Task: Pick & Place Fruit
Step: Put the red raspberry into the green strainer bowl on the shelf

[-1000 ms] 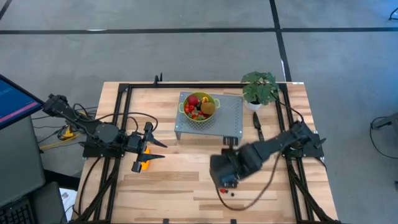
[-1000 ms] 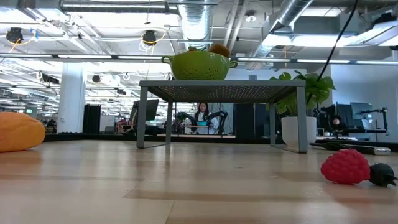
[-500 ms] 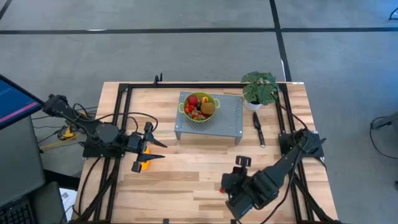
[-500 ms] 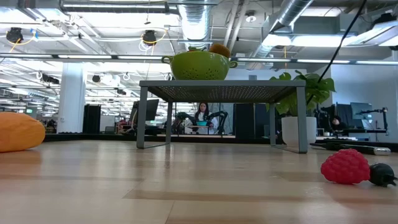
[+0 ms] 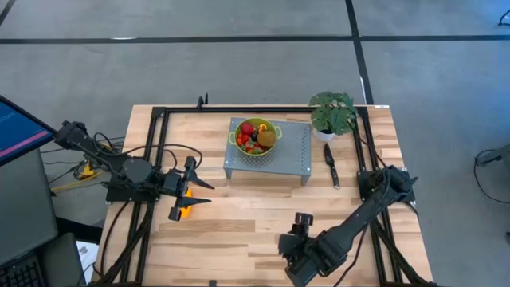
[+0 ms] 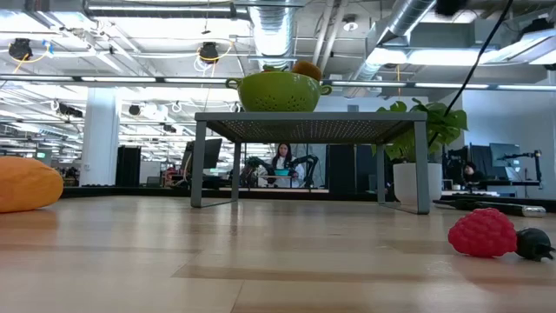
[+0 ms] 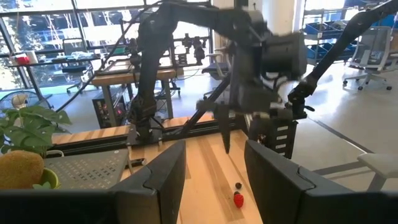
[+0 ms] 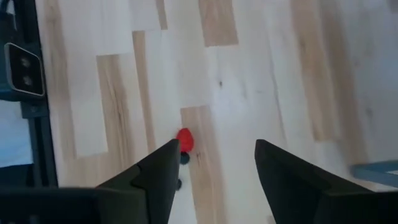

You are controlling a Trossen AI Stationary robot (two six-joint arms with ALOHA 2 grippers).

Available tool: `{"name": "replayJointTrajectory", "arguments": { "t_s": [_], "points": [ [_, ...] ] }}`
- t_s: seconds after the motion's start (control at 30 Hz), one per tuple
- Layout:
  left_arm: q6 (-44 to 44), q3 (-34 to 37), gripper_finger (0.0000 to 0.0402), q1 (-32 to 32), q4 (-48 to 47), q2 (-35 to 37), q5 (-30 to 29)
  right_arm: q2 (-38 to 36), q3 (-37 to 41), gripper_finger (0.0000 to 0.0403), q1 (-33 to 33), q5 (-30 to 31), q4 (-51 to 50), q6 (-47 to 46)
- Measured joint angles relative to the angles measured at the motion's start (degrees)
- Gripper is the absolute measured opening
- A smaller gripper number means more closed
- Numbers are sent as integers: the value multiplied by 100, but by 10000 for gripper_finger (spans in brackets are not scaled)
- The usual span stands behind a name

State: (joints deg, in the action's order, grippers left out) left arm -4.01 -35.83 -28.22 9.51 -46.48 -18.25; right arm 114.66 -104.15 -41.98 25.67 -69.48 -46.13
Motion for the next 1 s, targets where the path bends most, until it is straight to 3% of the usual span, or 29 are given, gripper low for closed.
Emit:
{"name": "replayJointTrajectory", "arguments": {
  "t_s": [0.63, 1.0],
  "points": [
    [0, -1, 158, -1, 1, 0, -25, 2, 2144, 205, 7, -175, 2911, -302],
    [2, -1, 158, 0, 1, 0, -20, -7, 2943, 204, 85, -269, 3783, -633]
  ]
}}
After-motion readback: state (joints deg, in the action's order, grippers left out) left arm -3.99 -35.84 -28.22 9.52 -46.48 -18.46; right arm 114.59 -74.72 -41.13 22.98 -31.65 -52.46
